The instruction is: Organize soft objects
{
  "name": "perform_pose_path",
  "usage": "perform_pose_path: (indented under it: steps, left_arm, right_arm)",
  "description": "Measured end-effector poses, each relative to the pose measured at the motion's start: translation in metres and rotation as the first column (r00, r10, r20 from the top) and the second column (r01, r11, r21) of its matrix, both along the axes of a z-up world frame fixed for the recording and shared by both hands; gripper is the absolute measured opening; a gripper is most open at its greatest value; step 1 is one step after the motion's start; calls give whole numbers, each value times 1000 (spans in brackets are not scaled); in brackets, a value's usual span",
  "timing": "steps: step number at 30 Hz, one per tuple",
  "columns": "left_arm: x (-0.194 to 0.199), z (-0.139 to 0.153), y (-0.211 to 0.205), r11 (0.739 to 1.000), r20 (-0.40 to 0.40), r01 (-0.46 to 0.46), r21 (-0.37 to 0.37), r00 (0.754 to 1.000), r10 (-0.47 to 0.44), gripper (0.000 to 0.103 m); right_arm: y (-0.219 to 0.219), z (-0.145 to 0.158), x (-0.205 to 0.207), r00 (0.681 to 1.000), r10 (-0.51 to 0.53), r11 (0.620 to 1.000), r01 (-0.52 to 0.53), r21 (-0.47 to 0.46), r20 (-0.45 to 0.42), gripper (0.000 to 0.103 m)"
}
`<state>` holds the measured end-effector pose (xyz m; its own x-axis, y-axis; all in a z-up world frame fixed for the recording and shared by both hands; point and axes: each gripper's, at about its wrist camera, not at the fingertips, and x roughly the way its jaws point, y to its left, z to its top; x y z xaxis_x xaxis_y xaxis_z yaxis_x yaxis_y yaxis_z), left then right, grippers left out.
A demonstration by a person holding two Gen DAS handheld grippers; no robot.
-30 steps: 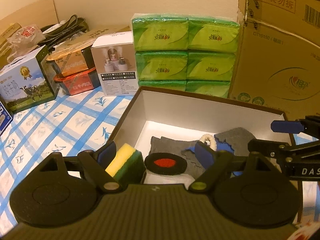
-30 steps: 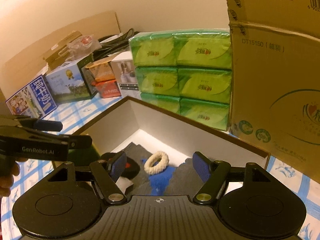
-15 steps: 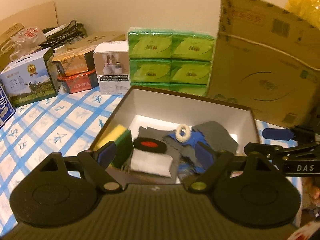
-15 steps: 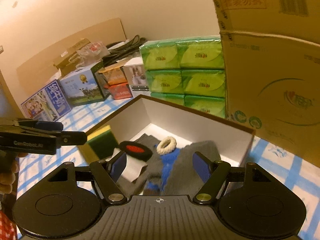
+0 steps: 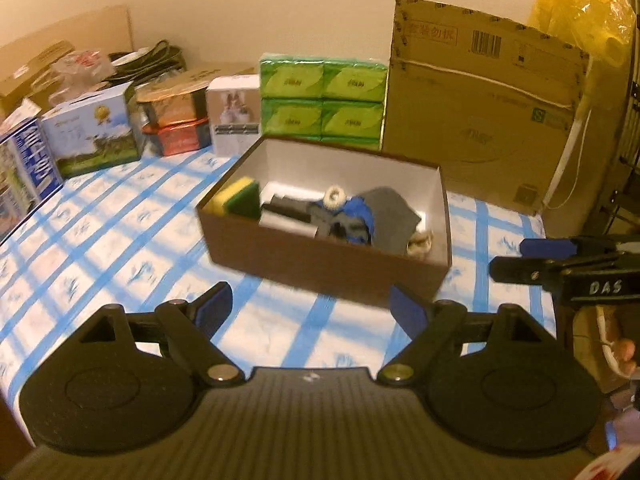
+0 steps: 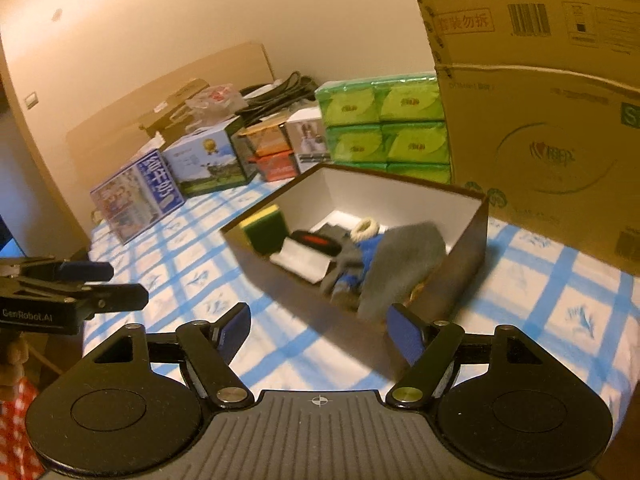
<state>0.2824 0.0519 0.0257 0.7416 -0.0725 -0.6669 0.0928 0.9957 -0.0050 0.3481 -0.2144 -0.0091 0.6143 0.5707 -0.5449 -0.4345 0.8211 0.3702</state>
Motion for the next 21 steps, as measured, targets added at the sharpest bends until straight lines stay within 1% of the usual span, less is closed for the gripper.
perform_pose_path:
  steps: [4,8,13,17,21]
  left_arm:
    - [-41,-1,-1,998,7,-34,44,999,33,84]
    - [-83,1,-1,998,13,-54,36,998,53,84]
    - [-127,-1,-8,994,18,-91,54,996,90,84]
    - [-161,-8,-10,993,-5,-114,32,993,114,84]
    - [-191,-18,-10,988,-23,-145,46,989,146,84]
  right_arm:
    - [-6,0,-37,1000,17,1000,-17,13,-10,80]
    - [-9,1,-70,1000,27,1000,-27,7,-7,82]
    - [-9,0,-110,999,42,999,-42,-18,6,84]
    - [-9,-2,-139,997,75,997,-75,-35,5,84]
    - [-10,-6,-165,995,98,994,-97,-54,15,84]
